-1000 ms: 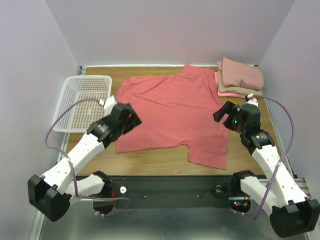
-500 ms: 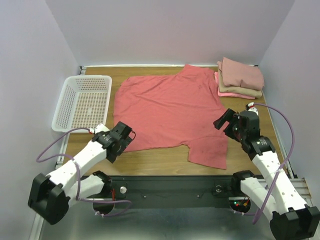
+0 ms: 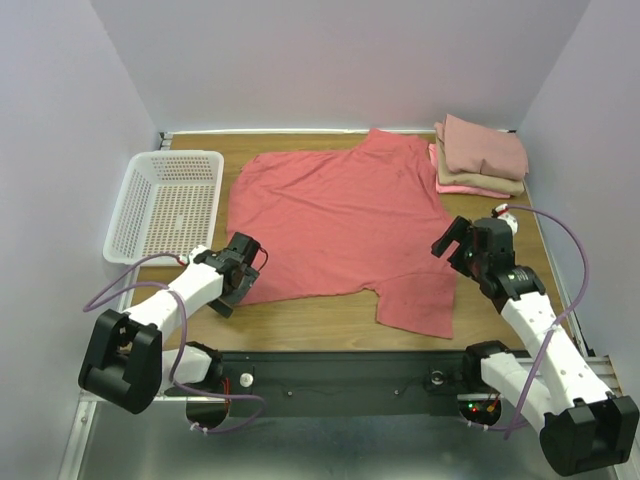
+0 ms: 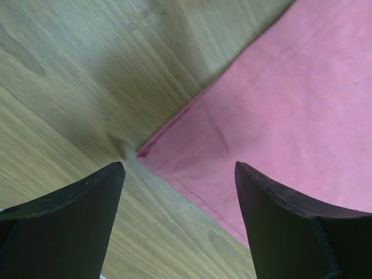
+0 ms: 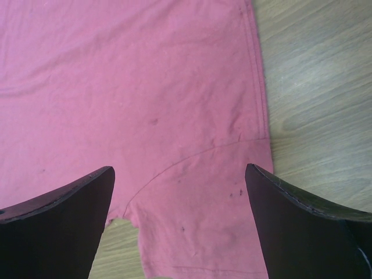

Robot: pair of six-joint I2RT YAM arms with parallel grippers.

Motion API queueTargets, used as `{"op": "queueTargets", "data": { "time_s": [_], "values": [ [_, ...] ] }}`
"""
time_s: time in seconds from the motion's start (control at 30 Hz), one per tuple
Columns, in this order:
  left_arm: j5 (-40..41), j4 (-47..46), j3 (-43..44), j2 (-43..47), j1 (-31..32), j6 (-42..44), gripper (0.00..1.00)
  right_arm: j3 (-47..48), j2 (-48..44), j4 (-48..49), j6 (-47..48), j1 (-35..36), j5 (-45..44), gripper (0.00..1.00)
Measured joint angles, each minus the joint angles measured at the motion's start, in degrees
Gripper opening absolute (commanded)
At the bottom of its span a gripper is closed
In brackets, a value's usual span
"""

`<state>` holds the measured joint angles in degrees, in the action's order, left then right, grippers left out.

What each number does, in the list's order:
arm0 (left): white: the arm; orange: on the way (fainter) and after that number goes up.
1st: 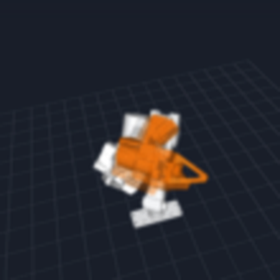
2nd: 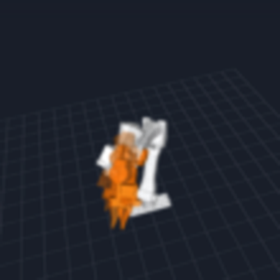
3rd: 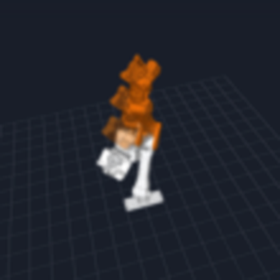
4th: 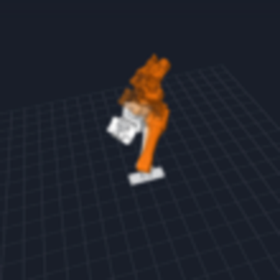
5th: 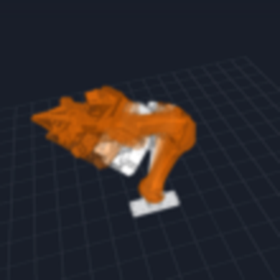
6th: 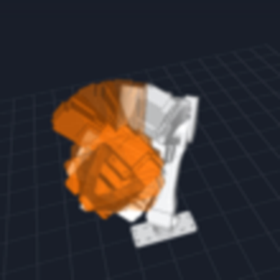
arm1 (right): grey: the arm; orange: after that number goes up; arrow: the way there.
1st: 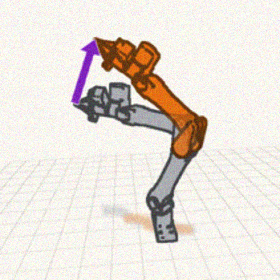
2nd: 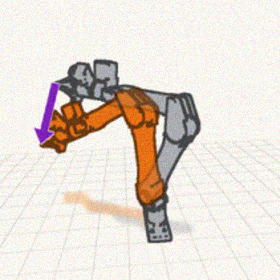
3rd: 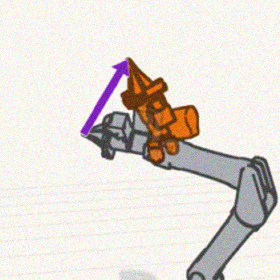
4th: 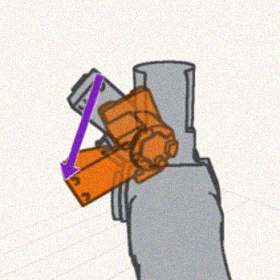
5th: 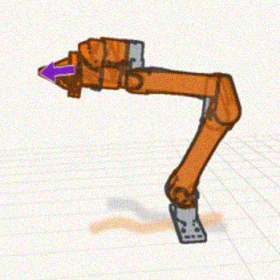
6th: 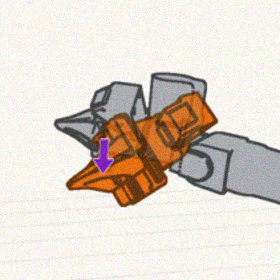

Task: Fold and stack the t-shirts
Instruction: Flatten the tshirt out

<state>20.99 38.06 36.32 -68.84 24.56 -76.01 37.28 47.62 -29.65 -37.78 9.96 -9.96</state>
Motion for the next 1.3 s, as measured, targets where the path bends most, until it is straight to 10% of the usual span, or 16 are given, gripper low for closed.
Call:
{"op": "queueTargets", "data": {
  "time_s": [0.23, 0.63, 1.3],
  "values": [
    [-1.5, -2.5, -2.8, -0.3, -1.8, 2.0, 0.68, 2.0, 0.7, 0.1, 0.0, 0.0, -1.6, 1.0],
    [-1.5, -3.0, -2.7, -1.4, -2.2, 3.8, 0.0, 1.3, -0.9, -1.7, -0.2, 0.0, -1.2, 1.0],
    [-3.1, -5.3, -3.0, 3.5, -2.2, 4.9, 0.0, -2.5, 0.7, -20.5, -9.3, 0.0, 6.7, 0.96]
  ]
}}
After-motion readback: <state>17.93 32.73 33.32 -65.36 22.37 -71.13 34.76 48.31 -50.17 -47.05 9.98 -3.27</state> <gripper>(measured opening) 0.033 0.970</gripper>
